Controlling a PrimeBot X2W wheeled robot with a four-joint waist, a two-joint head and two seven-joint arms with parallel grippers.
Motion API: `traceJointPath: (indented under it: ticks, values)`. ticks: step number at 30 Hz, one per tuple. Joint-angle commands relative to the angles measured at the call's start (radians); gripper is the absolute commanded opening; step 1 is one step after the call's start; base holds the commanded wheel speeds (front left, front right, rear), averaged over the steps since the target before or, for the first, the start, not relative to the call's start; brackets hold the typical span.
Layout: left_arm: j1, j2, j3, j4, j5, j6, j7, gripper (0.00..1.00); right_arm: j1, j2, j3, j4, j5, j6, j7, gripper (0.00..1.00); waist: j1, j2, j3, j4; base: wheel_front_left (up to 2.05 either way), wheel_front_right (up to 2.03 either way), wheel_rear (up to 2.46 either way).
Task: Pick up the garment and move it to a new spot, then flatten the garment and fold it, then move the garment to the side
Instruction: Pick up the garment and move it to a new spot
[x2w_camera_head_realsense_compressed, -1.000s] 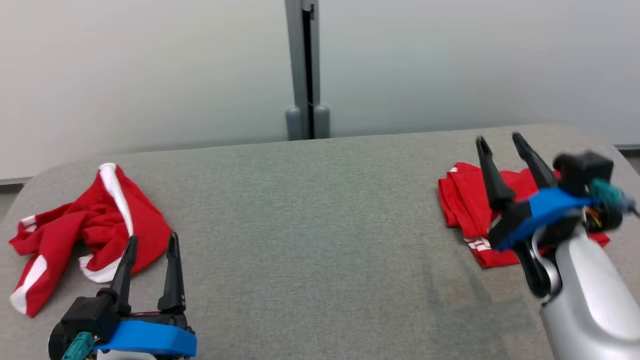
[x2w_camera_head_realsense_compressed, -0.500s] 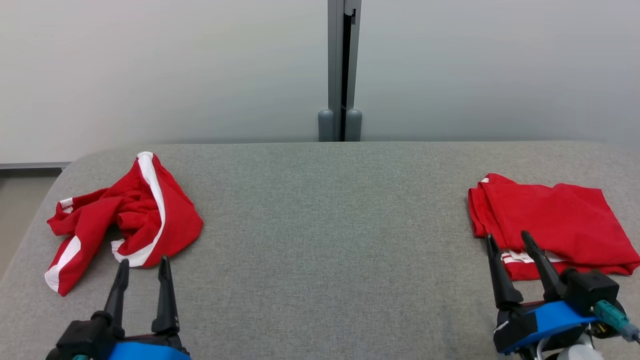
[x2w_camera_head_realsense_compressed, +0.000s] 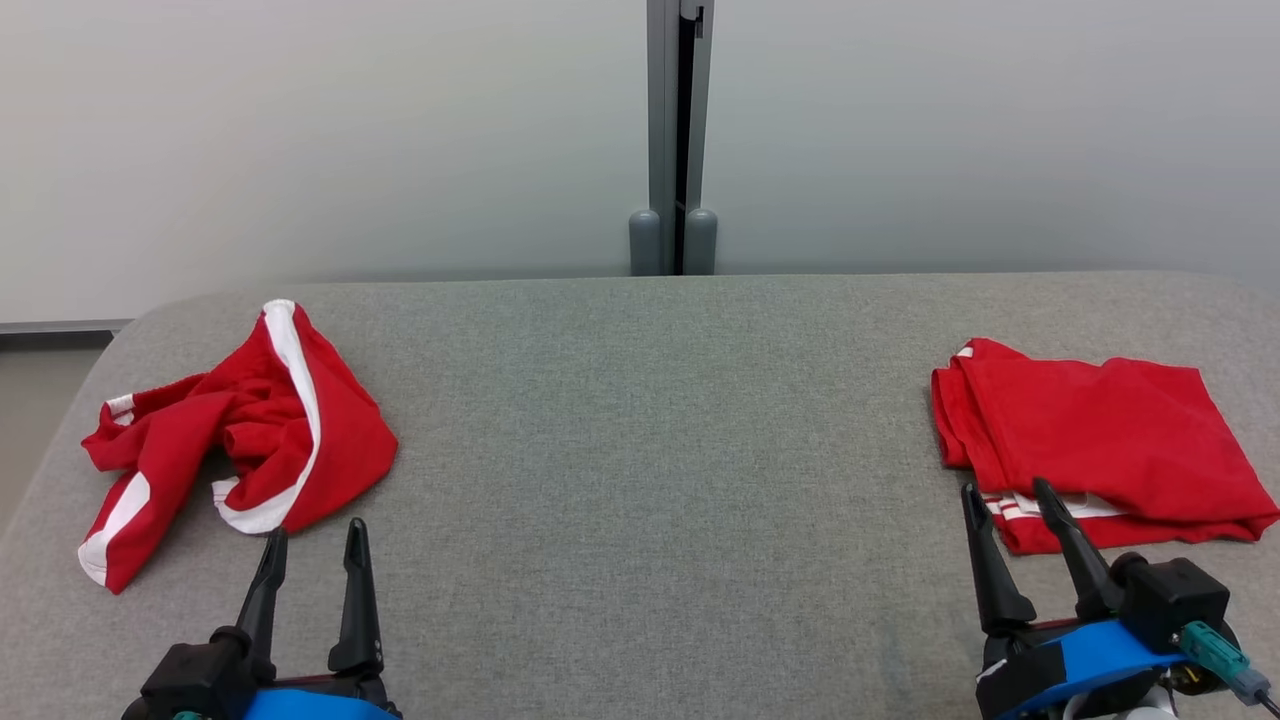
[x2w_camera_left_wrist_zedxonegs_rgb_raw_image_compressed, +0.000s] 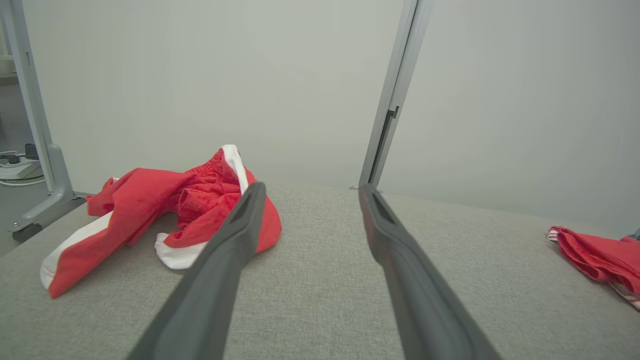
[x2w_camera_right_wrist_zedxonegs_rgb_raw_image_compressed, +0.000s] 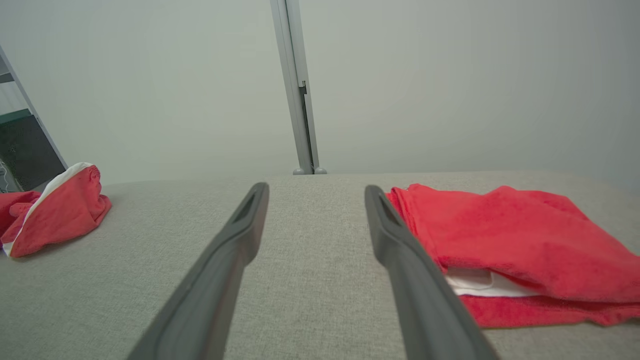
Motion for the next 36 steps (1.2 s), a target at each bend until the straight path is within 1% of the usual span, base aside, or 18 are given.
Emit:
traceJointPath:
  ticks: [1, 10, 15, 20, 21, 31, 36]
  values:
    - [-0.017, -0.004, 0.000, -0.002, -0.004, -0.001, -0.003, 1.00, 0.013, -0.001, -0.003, 0.000, -0.006, 0.000, -0.007, 1.00, -0.0001, 0.0000, 0.001, -0.002, 0.00, 0.00, 0.00]
    - [-0.021, -0.003, 0.003, 0.003, -0.007, -0.001, -0.003, 1.00, 0.008, 0.005, 0.010, 0.009, 0.003, 0.000, -0.007, 1.00, -0.0001, 0.0000, 0.001, -0.002, 0.00, 0.00, 0.00]
    - [-0.027, -0.001, 0.022, 0.006, 0.001, -0.001, -0.002, 1.00, 0.001, 0.004, 0.023, 0.009, 0.009, 0.000, -0.006, 1.00, -0.0001, 0.0000, -0.001, 0.028, 0.00, 0.00, 0.00]
    - [-0.027, -0.002, 0.023, 0.005, 0.013, -0.001, -0.003, 1.00, -0.002, 0.008, 0.041, 0.017, 0.019, 0.000, -0.006, 1.00, -0.0001, 0.0000, -0.002, 0.095, 0.00, 0.00, 0.00]
    - [-0.027, -0.002, 0.023, 0.005, 0.013, -0.001, -0.003, 1.00, -0.002, 0.008, 0.041, 0.017, 0.019, 0.000, -0.006, 1.00, -0.0001, 0.0000, -0.002, 0.095, 0.00, 0.00, 0.00]
    - [-0.022, 0.006, 0.032, 0.012, 0.027, -0.001, -0.002, 1.00, -0.019, 0.020, 0.071, 0.031, 0.035, 0.000, -0.006, 1.00, -0.0001, 0.0000, -0.004, 0.265, 0.00, 0.00, 0.00]
    - [-0.022, 0.003, 0.039, 0.021, 0.025, -0.001, -0.003, 1.00, -0.027, 0.016, 0.078, 0.038, 0.036, 0.000, -0.006, 1.00, -0.0001, 0.0000, -0.005, 0.323, 0.00, 0.00, 0.00]
